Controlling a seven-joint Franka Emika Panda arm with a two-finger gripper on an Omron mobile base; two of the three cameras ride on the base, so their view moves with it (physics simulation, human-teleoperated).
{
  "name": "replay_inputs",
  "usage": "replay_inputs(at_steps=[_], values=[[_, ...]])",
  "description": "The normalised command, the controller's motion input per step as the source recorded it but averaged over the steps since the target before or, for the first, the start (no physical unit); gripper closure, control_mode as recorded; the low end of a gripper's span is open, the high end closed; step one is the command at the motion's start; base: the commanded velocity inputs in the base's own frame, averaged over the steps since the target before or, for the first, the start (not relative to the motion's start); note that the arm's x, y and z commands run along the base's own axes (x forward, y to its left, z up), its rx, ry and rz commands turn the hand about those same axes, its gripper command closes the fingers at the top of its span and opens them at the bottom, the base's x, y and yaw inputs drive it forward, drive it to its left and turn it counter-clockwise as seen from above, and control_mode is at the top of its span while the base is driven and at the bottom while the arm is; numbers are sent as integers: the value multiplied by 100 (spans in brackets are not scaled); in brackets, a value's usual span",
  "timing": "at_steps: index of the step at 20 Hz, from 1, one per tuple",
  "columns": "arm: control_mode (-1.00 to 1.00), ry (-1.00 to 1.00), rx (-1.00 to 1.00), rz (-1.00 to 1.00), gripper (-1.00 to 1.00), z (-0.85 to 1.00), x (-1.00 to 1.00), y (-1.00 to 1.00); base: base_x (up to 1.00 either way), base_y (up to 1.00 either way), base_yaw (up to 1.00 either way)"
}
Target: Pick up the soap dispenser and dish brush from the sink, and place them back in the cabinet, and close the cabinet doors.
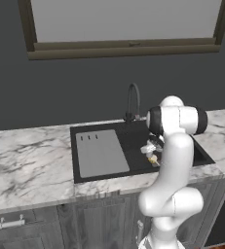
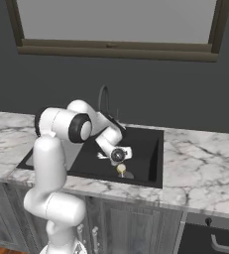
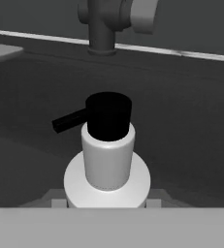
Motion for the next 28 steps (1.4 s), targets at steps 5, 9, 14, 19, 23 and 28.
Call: replay_inputs(at_steps=[5, 9, 14, 19, 23, 28], values=[[-100, -5, 1, -4, 100, 51, -23, -3, 0, 0, 0], [-100, 0, 4, -1, 100, 64, -3, -16, 0, 0, 0], [-100, 0, 2, 0, 100, 62, 0, -15, 0, 0, 0], [-100, 1, 2, 0, 100, 57, -5, -16, 0, 0, 0], [-100, 1, 1, 0, 100, 54, -13, -15, 0, 0, 0], [-100, 1, 0, -1, 100, 51, -19, -2, 0, 0, 0]])
